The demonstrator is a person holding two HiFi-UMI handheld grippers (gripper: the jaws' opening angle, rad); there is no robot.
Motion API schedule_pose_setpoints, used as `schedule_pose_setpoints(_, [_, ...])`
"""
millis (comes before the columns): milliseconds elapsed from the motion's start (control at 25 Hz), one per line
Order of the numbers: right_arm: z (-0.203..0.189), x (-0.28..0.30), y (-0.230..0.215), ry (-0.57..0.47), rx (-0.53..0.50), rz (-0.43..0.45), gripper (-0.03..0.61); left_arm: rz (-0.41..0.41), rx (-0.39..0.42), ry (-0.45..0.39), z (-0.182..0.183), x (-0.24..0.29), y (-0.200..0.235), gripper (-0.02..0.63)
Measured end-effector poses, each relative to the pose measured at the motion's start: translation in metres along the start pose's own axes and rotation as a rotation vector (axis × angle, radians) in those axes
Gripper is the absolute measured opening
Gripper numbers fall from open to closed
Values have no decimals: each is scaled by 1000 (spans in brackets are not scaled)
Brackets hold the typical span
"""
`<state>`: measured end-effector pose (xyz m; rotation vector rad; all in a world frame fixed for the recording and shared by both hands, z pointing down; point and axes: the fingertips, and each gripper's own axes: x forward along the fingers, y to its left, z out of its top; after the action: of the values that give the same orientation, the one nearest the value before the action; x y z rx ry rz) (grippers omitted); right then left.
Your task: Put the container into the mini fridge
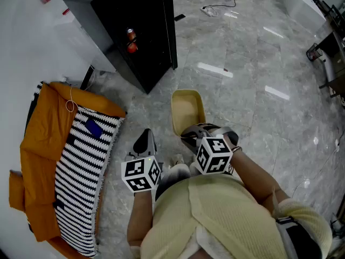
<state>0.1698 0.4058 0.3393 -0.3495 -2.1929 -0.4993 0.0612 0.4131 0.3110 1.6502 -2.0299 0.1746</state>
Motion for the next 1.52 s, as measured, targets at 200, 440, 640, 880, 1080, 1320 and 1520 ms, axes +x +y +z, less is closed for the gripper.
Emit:
schedule_pose_setpoints(200, [-4, 3, 2, 16, 8, 2, 31, -24, -7, 23, -10, 2, -5, 26])
schedule_pose_setpoints(440, [-1, 8, -1, 23, 44, 13, 31, -40, 9, 29, -10, 7, -1, 26])
schedule_pose_setpoints(640, [4, 16, -1, 37, 51, 19, 31, -41, 0, 35, -11, 8, 9, 26])
schedule_pose_setpoints(880, [6, 29, -3, 66, 62, 19, 31, -65, -55, 25, -7, 6, 25, 26])
schedule_pose_setpoints(1080, [7, 42, -10, 77, 73, 23, 31, -58, -8, 43, -6, 13, 42, 26])
schedule_pose_setpoints(1320, [-5, 50, -24, 93, 81, 36, 31, -51, -7, 61, -10, 28, 44, 26])
schedule_pose_setpoints(1520, [-17, 56, -54, 89, 69, 49, 31, -51, -16, 41, 12, 55, 41, 26])
